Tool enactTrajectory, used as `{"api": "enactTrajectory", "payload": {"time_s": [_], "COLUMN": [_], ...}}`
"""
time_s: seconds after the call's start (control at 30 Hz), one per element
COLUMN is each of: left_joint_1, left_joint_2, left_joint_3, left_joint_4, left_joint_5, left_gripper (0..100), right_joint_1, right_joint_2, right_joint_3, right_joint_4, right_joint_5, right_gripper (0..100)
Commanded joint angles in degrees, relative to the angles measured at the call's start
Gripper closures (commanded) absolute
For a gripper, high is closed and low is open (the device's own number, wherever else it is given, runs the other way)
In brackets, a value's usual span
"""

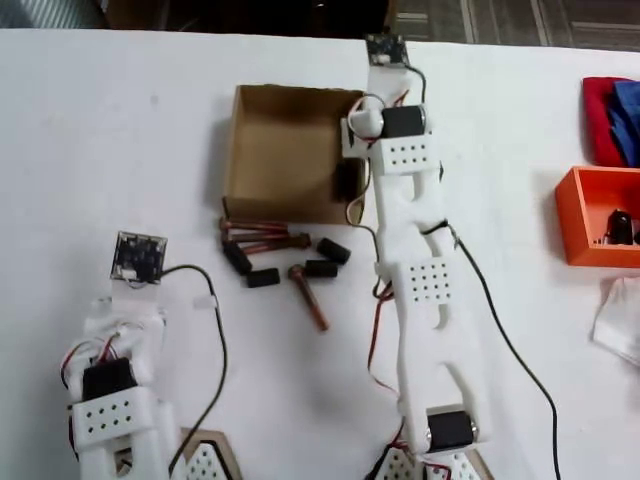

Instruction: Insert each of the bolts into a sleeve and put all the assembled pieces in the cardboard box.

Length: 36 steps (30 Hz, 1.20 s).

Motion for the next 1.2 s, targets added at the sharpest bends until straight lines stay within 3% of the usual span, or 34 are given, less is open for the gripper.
{"api": "enactTrajectory", "payload": {"time_s": [0.0,0.13,0.8,0.97,1.17], "left_joint_1": [0.5,0.5,0.5,0.5,0.5], "left_joint_2": [-0.7,-0.7,-0.7,-0.7,-0.7], "left_joint_3": [-0.1,-0.1,-0.1,-0.1,-0.1], "left_joint_4": [-1.1,-1.1,-1.1,-1.1,-1.1], "left_joint_5": [-0.5,-0.5,-0.5,-0.5,-0.5], "left_gripper": [95,95,95,95,95], "right_joint_1": [-1.1,-1.1,-0.9,-0.9,-1.4], "right_joint_2": [-6.4,-5.8,2.9,3.8,3.3], "right_joint_3": [-1.3,0.6,1.2,1.2,1.1], "right_joint_4": [-0.2,0.0,0.7,0.6,0.6], "right_joint_5": [0.4,0.4,0.3,0.0,-0.1], "right_gripper": [93.3,87.7,87.7,98.7,97.8]}}
